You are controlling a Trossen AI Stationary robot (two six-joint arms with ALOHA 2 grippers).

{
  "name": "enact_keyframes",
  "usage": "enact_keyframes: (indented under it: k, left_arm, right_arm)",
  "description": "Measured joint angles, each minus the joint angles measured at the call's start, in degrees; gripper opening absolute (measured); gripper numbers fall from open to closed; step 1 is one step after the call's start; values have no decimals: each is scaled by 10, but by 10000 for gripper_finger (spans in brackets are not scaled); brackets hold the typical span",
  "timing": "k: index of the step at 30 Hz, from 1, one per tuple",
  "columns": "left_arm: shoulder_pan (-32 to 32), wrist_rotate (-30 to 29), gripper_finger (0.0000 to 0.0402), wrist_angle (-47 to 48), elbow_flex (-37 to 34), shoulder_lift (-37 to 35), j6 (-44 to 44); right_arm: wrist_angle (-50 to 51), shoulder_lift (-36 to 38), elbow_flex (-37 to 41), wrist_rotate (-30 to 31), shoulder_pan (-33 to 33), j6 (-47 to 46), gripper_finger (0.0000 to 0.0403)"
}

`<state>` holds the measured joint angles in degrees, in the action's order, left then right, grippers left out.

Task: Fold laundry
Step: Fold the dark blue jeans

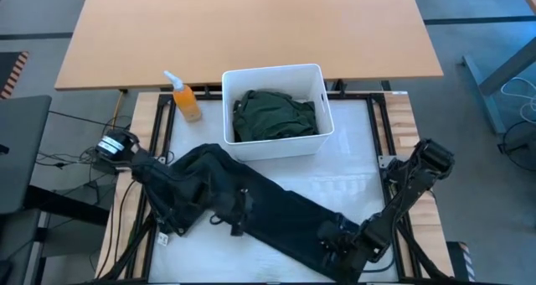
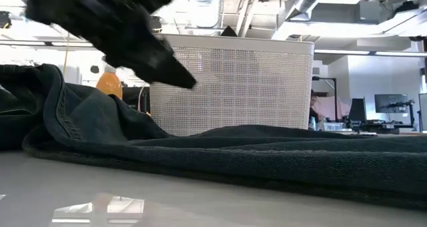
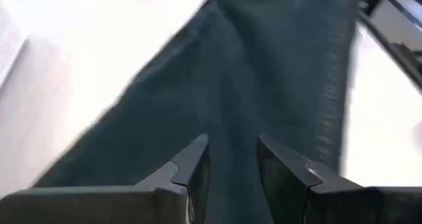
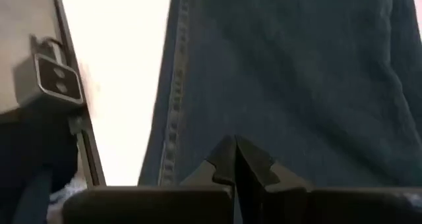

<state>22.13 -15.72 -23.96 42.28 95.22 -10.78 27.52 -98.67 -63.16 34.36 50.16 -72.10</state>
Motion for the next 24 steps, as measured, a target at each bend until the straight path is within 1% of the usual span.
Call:
enact_keyframes:
  k: [3, 5, 8, 10, 13, 15, 17, 20, 24]
  left_arm:
    - [-39, 52, 112, -24, 10, 29, 5]
    - [-56, 84, 112, -23, 28, 56, 9]
    - [-71, 91, 112, -1, 55, 93, 25]
    - [-82, 89, 112, 21, 74, 112, 30]
    - [-100, 52, 112, 67, 104, 136, 30]
    - [-110, 28, 112, 103, 115, 139, 30]
    - [-120, 11, 112, 110, 121, 138, 30]
    - [-133, -19, 112, 121, 120, 129, 26]
    - [-150, -81, 112, 147, 120, 127, 6]
  right_arm:
    - [-44, 0, 20, 10, 5, -2, 24]
    - [-74, -1, 35, -4, 6, -3, 24]
    - [-114, -14, 48, -24, 10, -3, 24]
    - [-135, -32, 53, -48, 13, -3, 24]
    - [-151, -65, 53, -100, 16, -7, 24]
    - [-162, -80, 53, -122, 16, -19, 24]
    - [-167, -90, 51, -141, 19, -35, 24]
    - [-169, -91, 51, -140, 26, -43, 24]
    - [-166, -81, 52, -129, 34, -33, 24]
